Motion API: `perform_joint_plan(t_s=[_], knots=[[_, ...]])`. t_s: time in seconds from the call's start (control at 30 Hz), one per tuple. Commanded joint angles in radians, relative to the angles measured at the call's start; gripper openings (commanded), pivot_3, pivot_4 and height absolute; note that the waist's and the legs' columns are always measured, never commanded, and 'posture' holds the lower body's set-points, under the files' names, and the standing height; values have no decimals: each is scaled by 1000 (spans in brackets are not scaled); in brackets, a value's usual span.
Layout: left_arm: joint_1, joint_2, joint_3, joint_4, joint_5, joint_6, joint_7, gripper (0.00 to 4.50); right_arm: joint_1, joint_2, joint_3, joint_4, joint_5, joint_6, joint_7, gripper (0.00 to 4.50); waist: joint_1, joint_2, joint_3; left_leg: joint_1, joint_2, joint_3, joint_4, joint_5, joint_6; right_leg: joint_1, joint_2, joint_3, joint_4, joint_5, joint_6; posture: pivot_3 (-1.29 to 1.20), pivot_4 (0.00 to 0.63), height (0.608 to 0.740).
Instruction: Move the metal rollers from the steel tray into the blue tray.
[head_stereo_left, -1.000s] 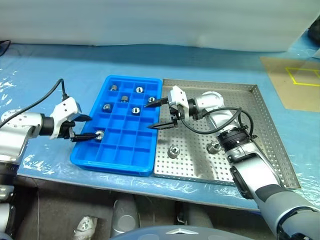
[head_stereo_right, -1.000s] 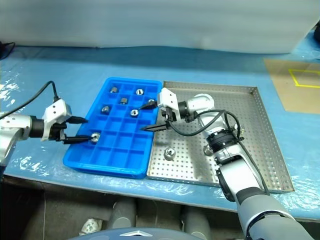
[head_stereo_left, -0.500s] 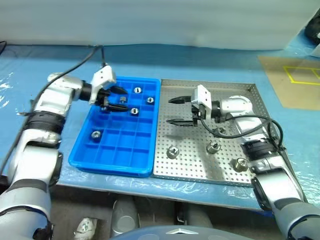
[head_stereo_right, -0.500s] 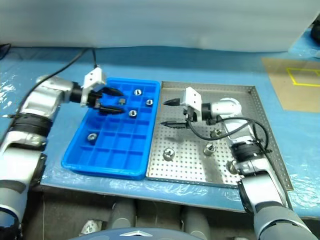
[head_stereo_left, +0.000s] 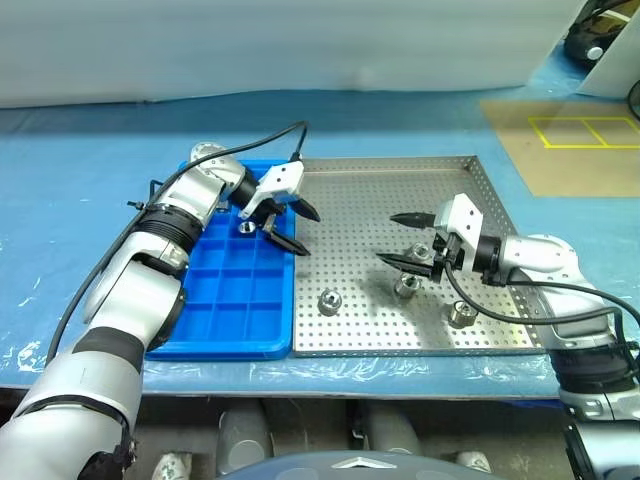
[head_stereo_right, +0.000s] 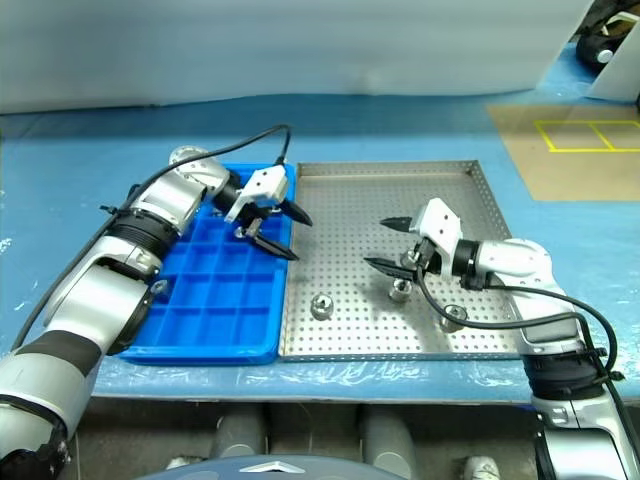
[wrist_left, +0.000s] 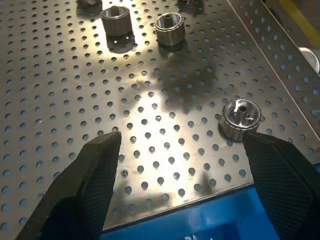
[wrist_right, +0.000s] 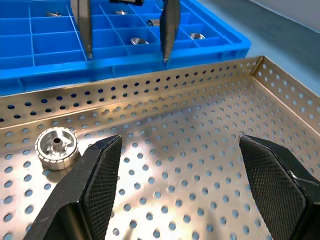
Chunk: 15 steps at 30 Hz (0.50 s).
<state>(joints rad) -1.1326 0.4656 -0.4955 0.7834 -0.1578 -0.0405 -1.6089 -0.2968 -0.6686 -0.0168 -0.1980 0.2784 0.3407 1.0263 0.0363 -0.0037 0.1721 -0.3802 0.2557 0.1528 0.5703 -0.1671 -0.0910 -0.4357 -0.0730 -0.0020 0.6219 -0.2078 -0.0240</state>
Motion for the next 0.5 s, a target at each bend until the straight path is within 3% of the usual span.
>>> perform_joint_plan(t_s=[0.03,0.23,0.5], knots=[[11,37,-109,-124,-86,-67,-6,4060,11,-10,-34,-77,30,19,-36,3855,0,0,0,1,0,0,1,0,0,0,0,1,0,0,0,-353,150,740],[22,13,-172,-178,-127,-58,-6,4060,37,-7,-22,-110,41,35,-67,3855,0,0,0,5,-2,2,2,0,0,4,0,4,1,1,2,-358,150,740],[63,-11,-243,-163,-80,-113,-6,4060,72,-8,-23,-143,49,48,-94,3855,-12,0,0,5,-3,3,3,-2,3,5,0,5,0,1,2,-399,150,740]])
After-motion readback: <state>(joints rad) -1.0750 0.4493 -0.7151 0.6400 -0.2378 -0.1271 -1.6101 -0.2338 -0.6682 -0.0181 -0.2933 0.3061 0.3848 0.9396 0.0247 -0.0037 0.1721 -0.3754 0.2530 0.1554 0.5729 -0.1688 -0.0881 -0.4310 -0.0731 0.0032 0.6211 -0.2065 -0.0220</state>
